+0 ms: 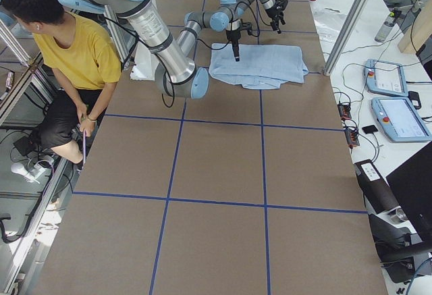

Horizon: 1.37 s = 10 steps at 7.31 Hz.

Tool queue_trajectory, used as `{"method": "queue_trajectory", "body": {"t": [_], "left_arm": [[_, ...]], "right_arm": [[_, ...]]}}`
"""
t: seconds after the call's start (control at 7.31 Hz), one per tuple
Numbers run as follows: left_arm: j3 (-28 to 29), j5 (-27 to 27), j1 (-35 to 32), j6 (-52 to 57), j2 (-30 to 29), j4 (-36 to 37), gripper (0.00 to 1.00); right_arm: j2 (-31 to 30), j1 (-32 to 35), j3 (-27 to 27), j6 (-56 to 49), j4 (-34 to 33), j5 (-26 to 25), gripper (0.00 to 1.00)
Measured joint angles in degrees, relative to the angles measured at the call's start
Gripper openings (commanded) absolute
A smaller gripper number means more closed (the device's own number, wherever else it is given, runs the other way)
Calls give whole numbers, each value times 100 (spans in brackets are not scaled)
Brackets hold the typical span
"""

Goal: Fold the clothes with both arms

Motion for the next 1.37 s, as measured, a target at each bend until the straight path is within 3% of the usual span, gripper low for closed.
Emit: {"method": "queue_trajectory", "body": {"t": [0.27,0.41,0.68,1.1,1.37], "left_arm": [[-3,-5,1,-3,58,-147,100],[-3,-6,2,-3,70,-174,100],[-6,-6,2,-3,86,-190,100],[-4,-6,5,-3,110,-221,100],[-3,-6,7,-3,118,-229,100]], "right_arm": [[-283,180,17,-305,1241,542,100],[-340,178,7,-375,1021,767,100],[-98,18,-110,-627,-138,727,94],[250,-354,-698,-1729,-761,-17,57],[294,-453,-763,-2424,-1046,-214,48]]}}
